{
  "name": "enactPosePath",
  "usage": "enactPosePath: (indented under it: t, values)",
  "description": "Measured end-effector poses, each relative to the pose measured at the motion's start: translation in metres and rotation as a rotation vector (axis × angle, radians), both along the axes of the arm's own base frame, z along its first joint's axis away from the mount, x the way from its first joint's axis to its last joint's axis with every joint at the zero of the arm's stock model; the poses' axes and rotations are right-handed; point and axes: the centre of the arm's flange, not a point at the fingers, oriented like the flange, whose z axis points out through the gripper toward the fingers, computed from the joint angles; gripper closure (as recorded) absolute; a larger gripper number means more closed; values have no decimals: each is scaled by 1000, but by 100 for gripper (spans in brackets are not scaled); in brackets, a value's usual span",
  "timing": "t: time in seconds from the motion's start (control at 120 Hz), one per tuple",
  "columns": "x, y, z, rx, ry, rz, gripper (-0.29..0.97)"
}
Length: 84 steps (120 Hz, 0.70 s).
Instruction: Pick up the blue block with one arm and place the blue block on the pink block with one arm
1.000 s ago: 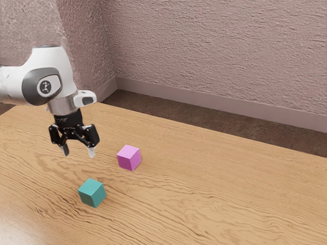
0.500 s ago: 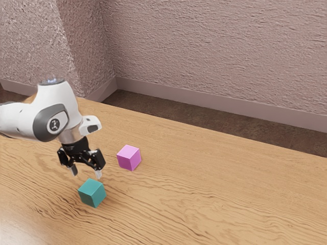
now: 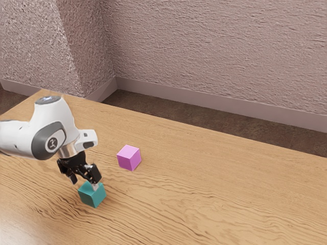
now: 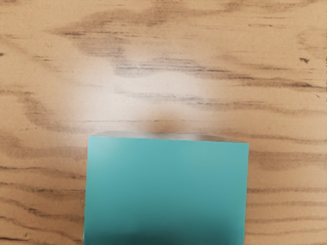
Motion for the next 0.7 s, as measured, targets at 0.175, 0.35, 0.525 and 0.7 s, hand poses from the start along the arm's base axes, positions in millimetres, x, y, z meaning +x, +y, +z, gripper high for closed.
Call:
enactPosePath:
  t: [0.175, 0.35, 0.525, 0.7]
  values:
    - [2, 0, -2, 4, -18, -29, 0]
    - [4, -1, -10, 10, -23, -50, 0]
    - [7, -1, -28, 13, -12, -52, 0]
    - [9, -2, -39, 16, -12, -56, 0]
